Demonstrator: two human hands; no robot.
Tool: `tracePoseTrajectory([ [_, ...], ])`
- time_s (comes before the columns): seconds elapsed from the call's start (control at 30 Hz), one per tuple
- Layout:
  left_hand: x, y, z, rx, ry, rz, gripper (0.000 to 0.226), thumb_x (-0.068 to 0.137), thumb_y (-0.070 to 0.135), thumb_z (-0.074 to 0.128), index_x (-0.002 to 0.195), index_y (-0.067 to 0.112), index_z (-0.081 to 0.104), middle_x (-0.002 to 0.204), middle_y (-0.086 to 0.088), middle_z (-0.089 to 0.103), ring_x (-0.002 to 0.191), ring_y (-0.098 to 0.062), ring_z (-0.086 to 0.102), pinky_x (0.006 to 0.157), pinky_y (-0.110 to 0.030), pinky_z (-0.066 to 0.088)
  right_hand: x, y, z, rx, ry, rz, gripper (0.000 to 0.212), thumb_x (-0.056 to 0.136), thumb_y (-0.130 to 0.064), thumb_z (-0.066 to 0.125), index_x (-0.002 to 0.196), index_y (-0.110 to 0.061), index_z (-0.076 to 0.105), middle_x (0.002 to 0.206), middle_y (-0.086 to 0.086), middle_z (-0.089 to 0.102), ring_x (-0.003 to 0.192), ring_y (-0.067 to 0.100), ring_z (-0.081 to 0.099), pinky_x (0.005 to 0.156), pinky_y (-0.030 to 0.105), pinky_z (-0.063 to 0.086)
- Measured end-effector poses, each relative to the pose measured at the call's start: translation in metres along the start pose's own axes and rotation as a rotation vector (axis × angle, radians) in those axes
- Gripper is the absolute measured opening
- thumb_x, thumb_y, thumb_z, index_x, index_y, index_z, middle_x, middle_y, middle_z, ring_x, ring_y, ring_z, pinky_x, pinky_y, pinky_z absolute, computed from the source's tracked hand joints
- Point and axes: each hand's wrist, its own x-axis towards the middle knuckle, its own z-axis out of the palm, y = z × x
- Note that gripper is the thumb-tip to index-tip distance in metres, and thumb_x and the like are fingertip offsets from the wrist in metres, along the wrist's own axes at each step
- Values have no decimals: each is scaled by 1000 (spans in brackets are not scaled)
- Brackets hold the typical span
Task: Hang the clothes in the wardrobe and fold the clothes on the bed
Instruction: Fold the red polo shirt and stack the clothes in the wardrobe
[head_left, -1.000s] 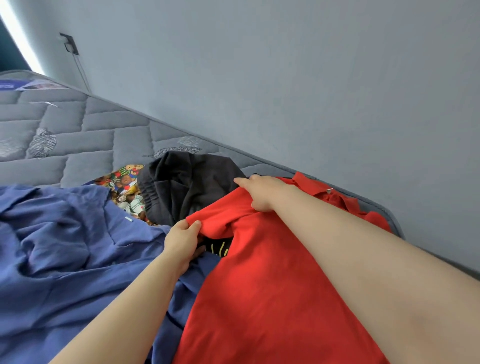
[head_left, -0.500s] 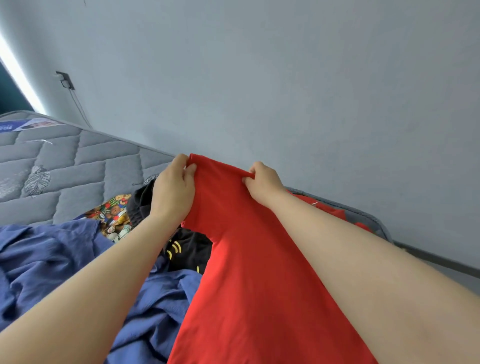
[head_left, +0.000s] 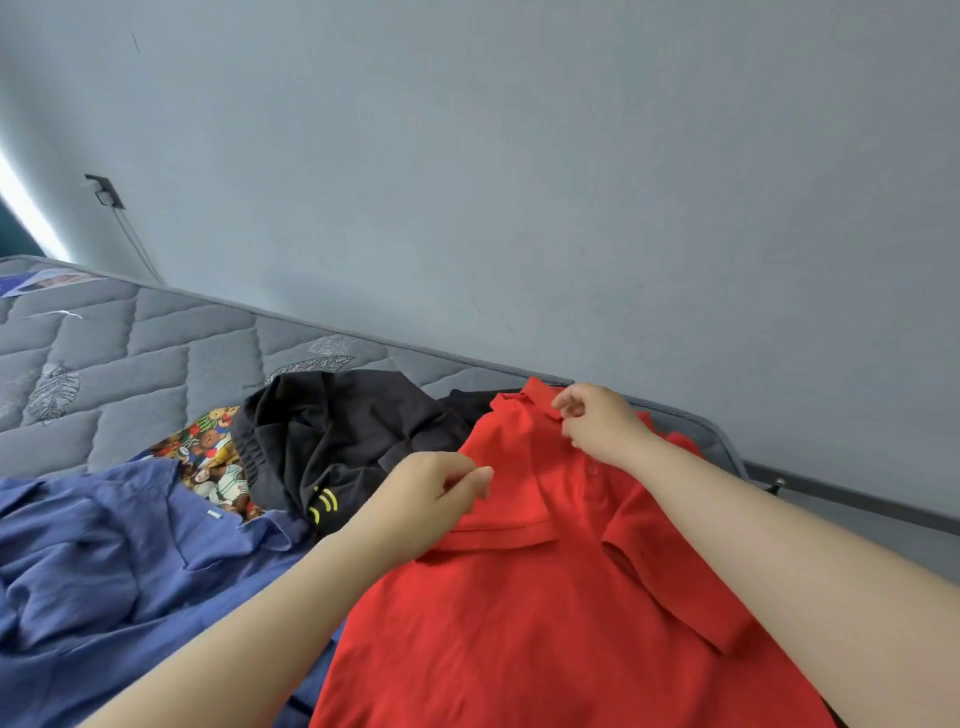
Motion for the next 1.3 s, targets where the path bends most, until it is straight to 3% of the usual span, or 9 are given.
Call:
tracePoseTrajectory([
  [0.2, 18, -5, 14, 157, 67, 31, 6, 88, 19, 62, 85, 23, 66, 74, 15, 58, 67, 1, 52, 63, -11, 35, -38, 55, -28, -25, 44, 90, 21, 87, -3, 54, 89, -20, 65, 92, -2, 64, 84, 13, 58, 78, 23, 43],
  [0.47, 78, 14, 44, 389, 162, -6, 36, 87, 19, 62, 122, 13, 57, 118, -6, 54, 111, -27, 48, 99, -32, 34, -49, 92, -43, -173, 154, 135, 33, 87, -3, 51, 115, -17, 62, 124, 6, 56, 113, 23, 55, 96, 32, 44],
  [0.6, 110, 7, 49, 517, 60, -222, 47, 88, 15, 57, 133, 13, 43, 134, -11, 43, 122, -36, 41, 99, -42, 38, -35, 109, -51, -264, 64, 174, 51, 86, 0, 47, 135, -15, 49, 140, 11, 45, 126, 29, 47, 104, 35, 40],
  [0.7, 128, -1, 51, 384, 52, -293, 37, 87, 8, 56, 122, 7, 43, 125, -21, 53, 112, -37, 52, 90, -41, 43, -18, 117, -51, -292, 7, 228, 52, 88, -5, 50, 139, -13, 41, 142, 15, 42, 127, 34, 46, 103, 36, 40],
  [0.87, 150, -9, 46, 223, 129, -535, 40, 82, 43, 69, 86, 5, 56, 85, -8, 59, 89, -28, 58, 70, -33, 42, 3, 128, -52, -149, 38, 389, 65, 85, -25, 66, 141, -8, 38, 141, 14, 48, 130, 30, 46, 99, 33, 40],
  [0.97, 158, -12, 42, 226, 125, -564, 38, 86, 39, 67, 69, 7, 56, 64, -5, 51, 71, -26, 52, 59, -30, 35, 11, 134, -59, -75, 70, 465, 50, 78, -27, 76, 121, -7, 61, 124, 11, 63, 114, 26, 58, 88, 31, 45],
  [1.07, 161, -6, 38, 90, 333, -490, 29, 85, 29, 67, 68, 10, 54, 72, -10, 56, 80, -30, 57, 61, -32, 32, 11, 133, -67, 4, 150, 418, 19, 77, -19, 73, 94, -11, 72, 98, 7, 72, 90, 23, 64, 78, 29, 49],
  [1.2, 164, 9, 15, 52, 544, -384, 23, 90, 25, 62, 97, 3, 61, 99, -16, 64, 98, -34, 56, 72, -31, 33, 7, 122, -88, 39, 357, 334, 6, 87, -18, 62, 93, -17, 62, 84, 0, 68, 82, 22, 67, 71, 29, 42],
  [1.3, 158, 20, -6, 82, 593, -317, 21, 90, 24, 62, 96, 4, 60, 98, -15, 63, 94, -34, 56, 71, -32, 33, 1, 116, -102, 121, 424, 337, 5, 93, -16, 52, 92, -19, 48, 64, -4, 62, 54, 13, 67, 61, 29, 43],
])
